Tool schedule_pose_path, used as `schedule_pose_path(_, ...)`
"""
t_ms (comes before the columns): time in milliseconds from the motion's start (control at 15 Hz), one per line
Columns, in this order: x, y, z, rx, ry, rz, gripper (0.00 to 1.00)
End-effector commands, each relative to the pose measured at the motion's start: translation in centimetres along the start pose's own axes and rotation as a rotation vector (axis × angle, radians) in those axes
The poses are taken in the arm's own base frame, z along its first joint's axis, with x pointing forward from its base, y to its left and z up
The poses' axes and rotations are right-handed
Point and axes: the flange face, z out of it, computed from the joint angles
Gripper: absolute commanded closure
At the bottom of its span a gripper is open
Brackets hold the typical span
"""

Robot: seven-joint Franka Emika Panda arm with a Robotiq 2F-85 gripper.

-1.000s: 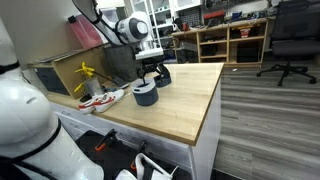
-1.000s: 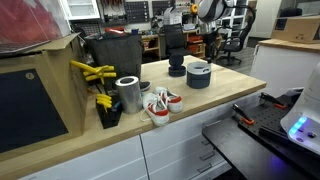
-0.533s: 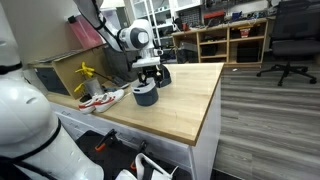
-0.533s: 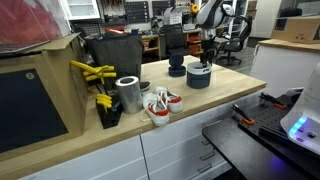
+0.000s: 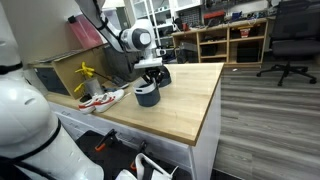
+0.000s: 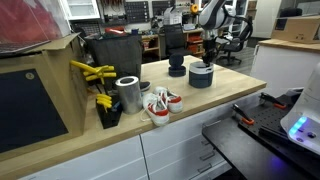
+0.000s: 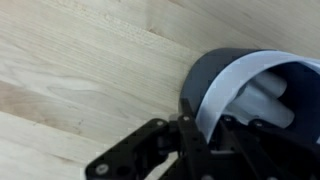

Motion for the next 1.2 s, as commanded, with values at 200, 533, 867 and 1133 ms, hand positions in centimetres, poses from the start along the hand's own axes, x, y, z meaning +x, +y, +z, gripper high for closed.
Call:
schedule_pose_path(200,-2.8,1.4,0.8,-0.057,-0.065,-0.072,0.99)
schedule_pose_path(533,-4.8,5.4,0.7,-0.154,-0.120,-0.150,0.99)
schedule_pose_path(867,-7.2,9.6,0.9,-0.229,-0.090,-0.244,0.99)
schedule_pose_path(1133,-9.1,11.1,1.5,-0.236,-0.010,-0.288,0.99)
